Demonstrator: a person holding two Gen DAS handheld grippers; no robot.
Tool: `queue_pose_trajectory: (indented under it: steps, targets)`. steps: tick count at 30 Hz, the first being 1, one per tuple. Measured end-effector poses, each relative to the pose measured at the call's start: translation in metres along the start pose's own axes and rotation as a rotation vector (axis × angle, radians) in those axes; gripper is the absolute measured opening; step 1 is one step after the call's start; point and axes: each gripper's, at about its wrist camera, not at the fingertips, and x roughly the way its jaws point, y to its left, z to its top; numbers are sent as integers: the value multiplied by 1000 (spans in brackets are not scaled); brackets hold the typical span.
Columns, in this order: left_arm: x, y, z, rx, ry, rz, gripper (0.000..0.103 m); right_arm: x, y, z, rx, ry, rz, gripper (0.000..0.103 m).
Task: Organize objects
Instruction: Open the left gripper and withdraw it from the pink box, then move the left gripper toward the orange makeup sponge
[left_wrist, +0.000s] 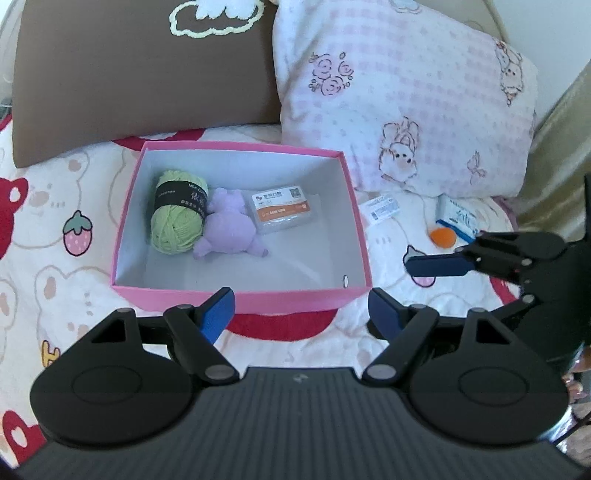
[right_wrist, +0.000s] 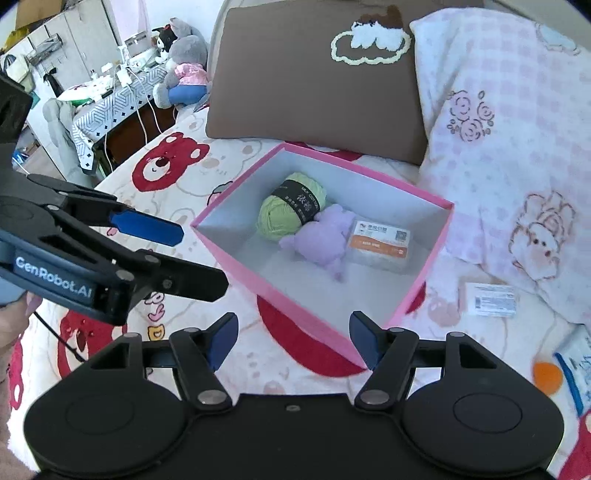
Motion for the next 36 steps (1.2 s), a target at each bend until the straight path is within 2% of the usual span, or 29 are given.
queue_pose_trajectory:
  steps: [4, 7, 18, 25, 31, 36]
  targets:
    - [-14, -4, -12, 17, -33, -12, 80, -19, 11, -11, -26, -9, -27, 72]
    - [-20, -2, -20, 4, -32, -19, 84, -30, 17, -17, -39, -11, -44, 81]
    - [-24, -19, -52, -21, 13, -110, 86, -63, 26, -52, -43, -17, -93, 83]
    - [-19, -42, -63, 21, 82, -137, 88, -88, 12, -76, -8, -21, -111, 84]
    - [-15, -60, -67, 39, 93, -165, 88, -101, -5, -99, 32, -18, -135, 84]
    - [-5, -79, -62, 58, 91, -155, 88, -111, -16, -114, 39, -18, -150, 84]
